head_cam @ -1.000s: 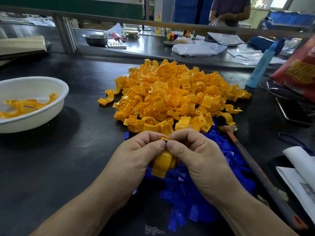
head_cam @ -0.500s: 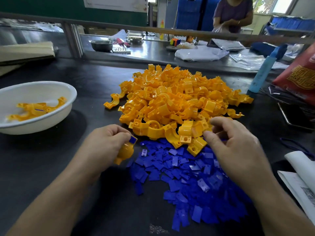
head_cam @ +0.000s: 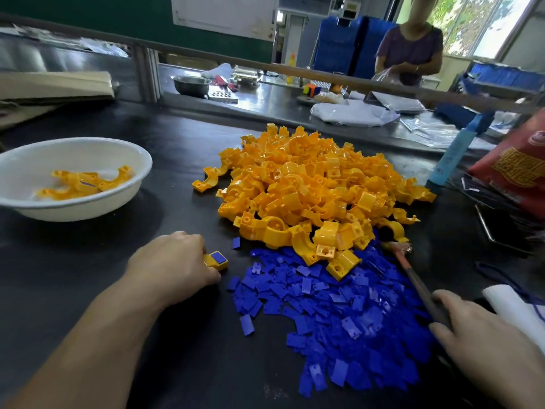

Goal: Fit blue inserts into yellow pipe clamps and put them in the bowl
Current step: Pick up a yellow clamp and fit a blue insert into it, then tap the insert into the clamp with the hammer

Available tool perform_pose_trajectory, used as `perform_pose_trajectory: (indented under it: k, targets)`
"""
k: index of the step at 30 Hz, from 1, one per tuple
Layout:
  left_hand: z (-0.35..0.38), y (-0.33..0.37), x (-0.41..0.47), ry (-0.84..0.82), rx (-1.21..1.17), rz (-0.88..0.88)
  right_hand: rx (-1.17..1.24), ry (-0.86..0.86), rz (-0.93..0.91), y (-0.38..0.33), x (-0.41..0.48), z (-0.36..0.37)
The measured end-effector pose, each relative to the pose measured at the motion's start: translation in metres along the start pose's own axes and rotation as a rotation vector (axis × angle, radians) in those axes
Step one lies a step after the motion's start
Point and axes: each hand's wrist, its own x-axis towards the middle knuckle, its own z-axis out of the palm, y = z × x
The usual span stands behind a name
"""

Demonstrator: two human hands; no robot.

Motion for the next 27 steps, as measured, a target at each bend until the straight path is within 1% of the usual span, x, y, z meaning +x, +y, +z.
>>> perform_pose_trajectory:
  k: [2,3,4,7,9,11,13,14,15,16,18,20,22,24,25,27]
  targets:
    - [0.0,0.002,-0.002,0.012,0.007,0.014,0.012,0.018,0.013,0.002,0.001,0.0]
    - [0.0,0.003,-0.003,0.017,0.009,0.026,0.048,0.057,0.014,0.001,0.0,0.0]
    - [-0.001,0.004,-0.003,0.022,0.011,0.039,0.132,0.095,0.029,0.0,-0.004,-0.002]
    - [0.0,0.007,-0.003,0.023,0.016,0.083,0.518,0.167,0.1,-0.015,-0.024,-0.016]
    - [0.002,0.009,-0.002,0.022,0.019,0.107,0.706,0.198,0.054,-0.032,-0.037,-0.023]
    - [0.003,0.01,-0.002,0.019,0.008,0.124,0.85,0.137,-0.089,-0.057,-0.053,-0.034]
    - [0.003,0.01,-0.001,0.015,-0.012,0.126,0.917,-0.05,-0.24,-0.084,-0.065,-0.044]
    - [0.003,0.009,-0.001,0.011,-0.024,0.129,0.914,-0.136,-0.303,-0.095,-0.067,-0.045]
    - [0.003,0.008,-0.001,0.01,-0.038,0.134,0.871,-0.182,-0.373,-0.104,-0.069,-0.044]
    - [0.003,0.008,-0.001,0.015,-0.051,0.139,0.797,-0.191,-0.427,-0.111,-0.069,-0.044]
    - [0.004,0.007,0.0,0.034,-0.062,0.15,0.677,-0.175,-0.486,-0.127,-0.068,-0.042]
    - [0.005,0.006,0.001,0.041,-0.067,0.15,0.689,-0.103,-0.494,-0.135,-0.069,-0.036]
    - [0.006,0.005,0.003,0.035,-0.072,0.146,0.646,-0.006,-0.539,-0.141,-0.069,-0.025]
    - [0.006,0.006,0.005,0.038,-0.055,0.147,0.551,-0.022,-0.597,-0.145,-0.069,-0.017]
    - [0.006,0.007,0.005,0.039,-0.042,0.146,0.508,-0.044,-0.604,-0.147,-0.068,-0.017]
    - [0.006,0.007,0.006,0.043,-0.033,0.148,0.498,-0.05,-0.589,-0.145,-0.06,-0.021]
